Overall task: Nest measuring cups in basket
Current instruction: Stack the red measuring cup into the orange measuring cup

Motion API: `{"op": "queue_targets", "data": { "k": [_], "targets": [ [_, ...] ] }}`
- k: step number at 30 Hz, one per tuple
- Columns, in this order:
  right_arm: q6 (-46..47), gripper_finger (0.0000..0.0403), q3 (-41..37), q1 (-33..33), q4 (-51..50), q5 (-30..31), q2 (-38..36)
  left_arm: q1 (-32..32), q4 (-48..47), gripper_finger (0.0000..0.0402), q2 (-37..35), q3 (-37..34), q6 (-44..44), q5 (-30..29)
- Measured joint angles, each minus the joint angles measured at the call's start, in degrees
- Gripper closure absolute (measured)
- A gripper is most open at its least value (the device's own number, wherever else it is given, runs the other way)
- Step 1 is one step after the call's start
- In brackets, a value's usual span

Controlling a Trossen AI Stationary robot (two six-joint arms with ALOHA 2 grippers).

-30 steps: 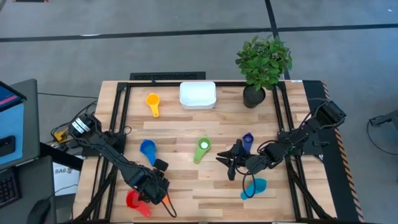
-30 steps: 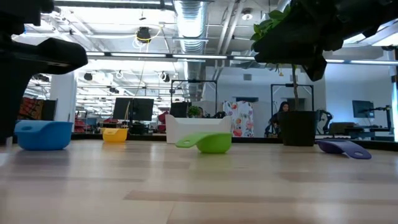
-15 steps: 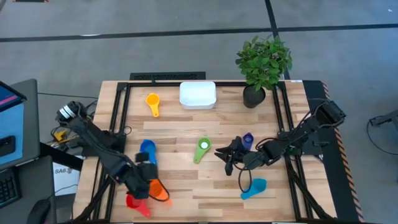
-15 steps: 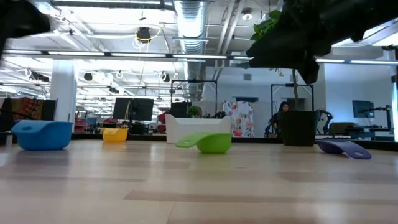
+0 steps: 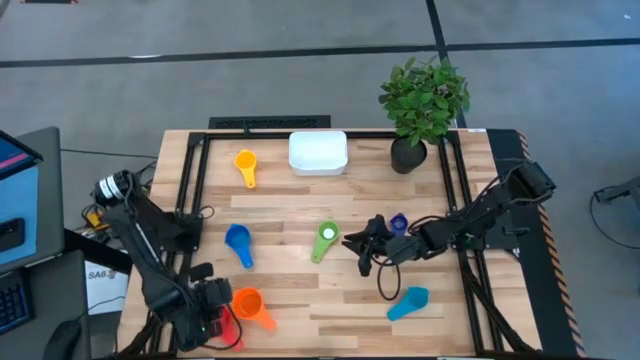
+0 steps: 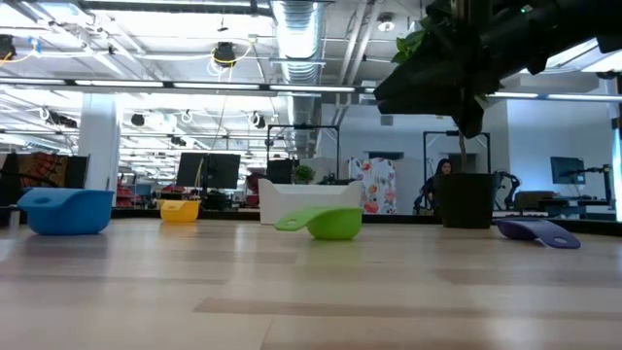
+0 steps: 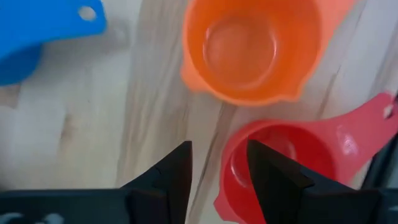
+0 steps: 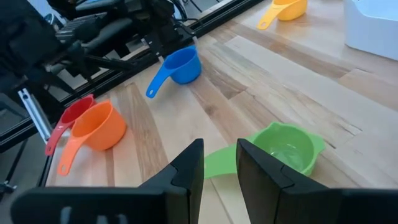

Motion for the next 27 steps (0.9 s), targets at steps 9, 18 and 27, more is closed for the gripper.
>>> {"op": "queue_targets", "data": {
  "k": [9, 18, 27],
  "targets": [
    [-0.97, 0.0284, 0.00, -0.38, 0.02, -1.37, 0.00, 0.07, 1.27, 0.0259, 7.28, -0.02, -0.45, 9.65],
    [-1.34, 0.0284, 0.00, -0.48, 0.00, -1.40, 0.00, 0.82, 1.04, 0.0341, 7.26, -0.02, 3.09, 12.02],
    [-1.32, 0.0284, 0.00, -0.30, 0.01, -1.38, 0.00, 2.54, 0.26, 0.0391, 1.60, 0.00, 4.71, 16.35]
  ]
}}
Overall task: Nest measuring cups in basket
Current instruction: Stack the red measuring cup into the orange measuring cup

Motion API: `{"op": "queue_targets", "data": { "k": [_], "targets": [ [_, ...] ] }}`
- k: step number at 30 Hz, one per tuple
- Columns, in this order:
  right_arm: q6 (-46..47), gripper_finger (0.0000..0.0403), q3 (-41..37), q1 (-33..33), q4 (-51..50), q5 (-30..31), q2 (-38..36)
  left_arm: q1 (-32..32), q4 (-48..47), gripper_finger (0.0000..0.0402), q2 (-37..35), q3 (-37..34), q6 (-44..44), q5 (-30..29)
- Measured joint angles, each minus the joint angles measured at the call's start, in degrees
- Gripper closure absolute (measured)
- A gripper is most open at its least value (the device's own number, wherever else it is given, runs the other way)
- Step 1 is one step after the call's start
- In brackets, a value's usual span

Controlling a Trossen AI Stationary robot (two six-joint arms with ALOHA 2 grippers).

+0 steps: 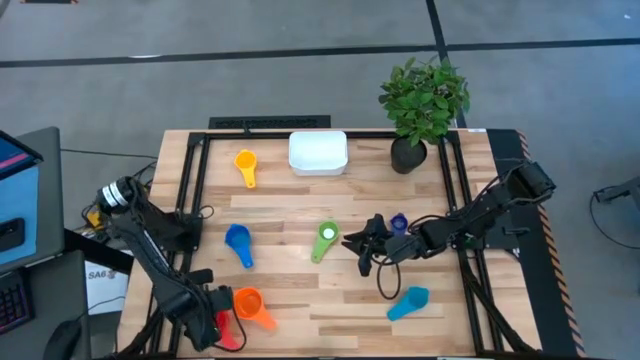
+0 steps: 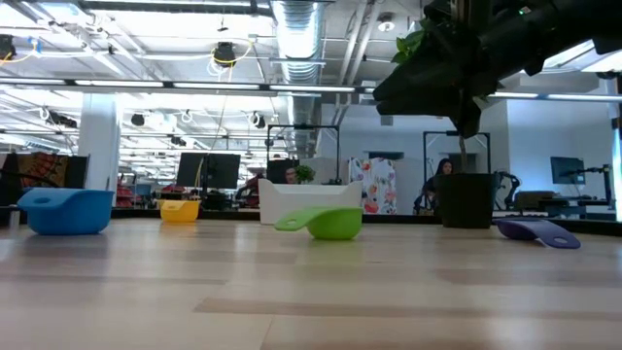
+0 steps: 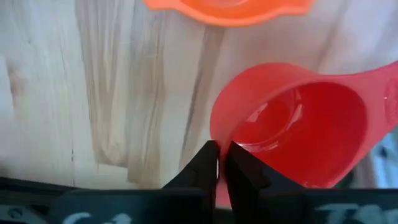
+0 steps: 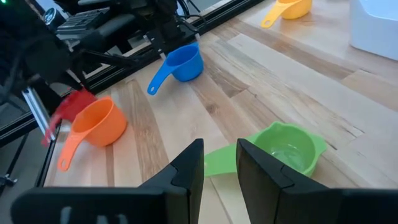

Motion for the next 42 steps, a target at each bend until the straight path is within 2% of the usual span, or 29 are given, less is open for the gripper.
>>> {"op": "queue_targets", "data": {
  "k": [4, 9, 12, 19, 30, 42],
  "targets": [
    [0.00, 0.0284, 0.00, 0.42, 0.00, 0.07, 0.00, -0.02, -2.97, 0.0399, -5.85, -0.02, -2.65, -4.05],
    [-0.02, 0.0284, 0.00, 0.46, 0.00, 0.07, 0.00, 0.71, -3.42, 0.0396, -11.80, -0.02, -7.54, -17.73],
    [-0.01, 0.0284, 0.00, 0.42, 0.00, 0.10, 0.00, 2.94, -3.26, 0.0396, -12.75, -0.02, -10.12, -21.70],
    [-0.02, 0.0284, 0.00, 0.44, 0.00, 0.13, 0.00, 9.41, -1.66, 0.0396, -10.98, -0.02, -9.15, -16.39],
    [-0.02, 0.0284, 0.00, 1.14, -0.07, 0.21, 0.00, 12.17, 1.92, 0.0395, -6.89, -0.02, -9.57, -9.02],
    [-0.02, 0.0284, 0.00, 1.20, -0.30, 0.22, 0.00, 12.70, 3.19, 0.0395, -6.50, -0.02, -7.18, -8.77]
  ]
}}
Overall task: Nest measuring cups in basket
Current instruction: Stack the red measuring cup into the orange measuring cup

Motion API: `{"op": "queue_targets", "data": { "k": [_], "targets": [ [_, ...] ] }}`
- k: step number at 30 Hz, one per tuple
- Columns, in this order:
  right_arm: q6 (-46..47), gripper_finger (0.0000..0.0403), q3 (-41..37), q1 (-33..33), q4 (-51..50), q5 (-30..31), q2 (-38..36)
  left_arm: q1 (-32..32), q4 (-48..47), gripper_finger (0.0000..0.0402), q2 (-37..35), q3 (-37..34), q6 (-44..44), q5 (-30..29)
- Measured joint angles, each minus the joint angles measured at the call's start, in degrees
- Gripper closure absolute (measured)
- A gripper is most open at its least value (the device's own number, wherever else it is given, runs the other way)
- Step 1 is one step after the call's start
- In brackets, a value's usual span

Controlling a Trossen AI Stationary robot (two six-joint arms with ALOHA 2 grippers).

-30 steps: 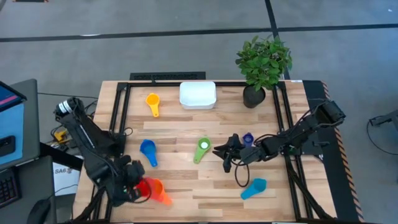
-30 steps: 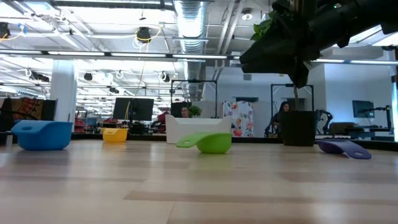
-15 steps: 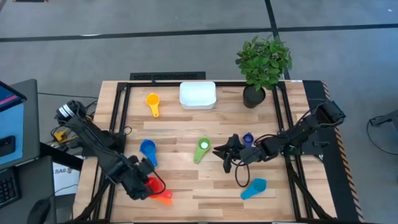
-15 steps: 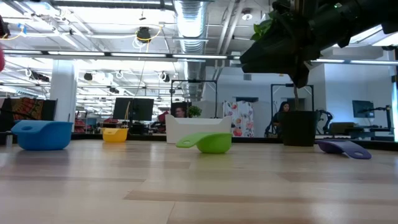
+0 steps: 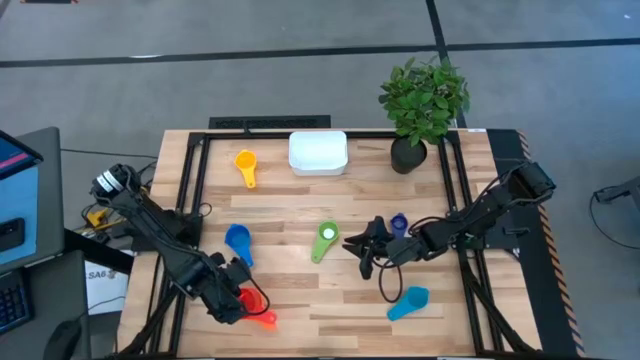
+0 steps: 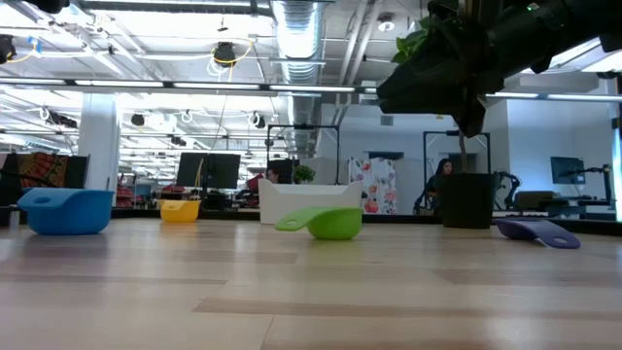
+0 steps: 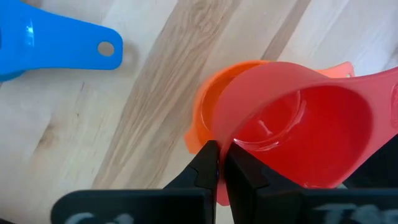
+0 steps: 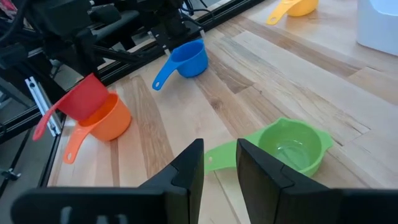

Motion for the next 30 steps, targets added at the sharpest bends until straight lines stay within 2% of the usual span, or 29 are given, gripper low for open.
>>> {"op": "queue_targets", "data": {
  "k": [4, 17, 23, 27, 30],
  "targets": [
    [0.00, 0.0284, 0.00, 0.28, -0.16, 0.00, 0.00, 0.15, 0.00, 0.0385, 0.00, 0.00, 0.02, -0.04],
    [0.02, 0.0284, 0.00, 0.72, -0.86, 0.00, 0.02, 0.77, -0.54, 0.0313, 0.00, 0.00, 0.59, -0.11],
    [0.02, 0.0284, 0.00, 0.78, -0.84, 0.00, 0.02, 2.81, -0.44, 0.0307, 0.00, 0.00, 11.57, -2.37],
    [0.02, 0.0284, 0.00, 1.24, -0.94, 0.00, 0.02, 4.51, 1.54, 0.0307, 0.00, 0.00, 23.26, -8.55],
    [0.08, 0.0284, 0.00, 1.61, -1.01, 0.00, 0.02, 6.39, 8.19, 0.0307, 0.00, 0.00, 30.75, -13.66]
  ]
}}
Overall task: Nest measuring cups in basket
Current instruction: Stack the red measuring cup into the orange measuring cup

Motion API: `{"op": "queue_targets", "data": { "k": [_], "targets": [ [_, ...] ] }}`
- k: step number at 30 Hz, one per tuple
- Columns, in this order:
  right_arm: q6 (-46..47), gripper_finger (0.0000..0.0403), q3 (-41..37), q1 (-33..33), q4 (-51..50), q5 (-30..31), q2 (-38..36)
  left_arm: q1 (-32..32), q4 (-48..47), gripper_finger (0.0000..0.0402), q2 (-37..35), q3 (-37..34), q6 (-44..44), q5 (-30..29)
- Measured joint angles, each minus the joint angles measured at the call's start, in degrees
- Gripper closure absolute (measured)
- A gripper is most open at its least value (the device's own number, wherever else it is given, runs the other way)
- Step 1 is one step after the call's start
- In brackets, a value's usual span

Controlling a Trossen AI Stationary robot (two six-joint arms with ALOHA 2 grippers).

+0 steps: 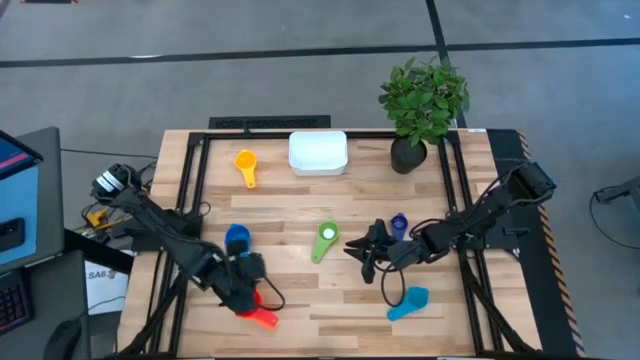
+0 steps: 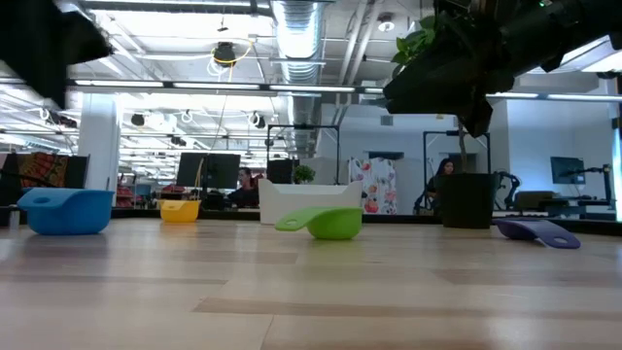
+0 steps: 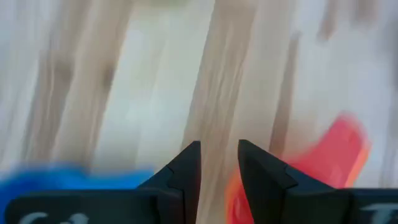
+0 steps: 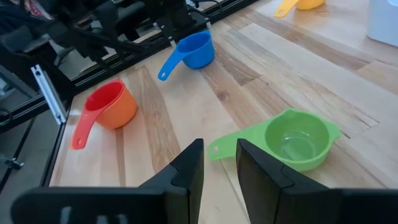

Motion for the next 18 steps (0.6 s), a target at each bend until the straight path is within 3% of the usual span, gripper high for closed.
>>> {"op": "queue_targets", "data": {
  "k": [2, 6, 9, 18],
  "targets": [
    [0.35, 0.0284, 0.00, 0.36, -0.02, 0.08, 0.00, 1.44, 7.98, 0.0307, 1.24, 0.01, 4.57, -1.18],
    [1.08, 0.0284, 0.00, 1.64, -0.28, 1.25, 0.00, 3.20, 21.50, 0.0307, 8.49, -0.05, 14.74, 6.32],
    [1.85, 0.0284, 0.00, 2.99, -0.79, 2.93, 0.00, 4.14, 22.06, 0.0307, 11.94, 1.43, 14.99, 10.62],
    [1.91, 0.0284, 0.00, 5.01, -0.81, 5.46, 0.00, 4.36, 18.80, 0.0307, 16.04, 1.66, 9.69, 15.82]
  ]
}}
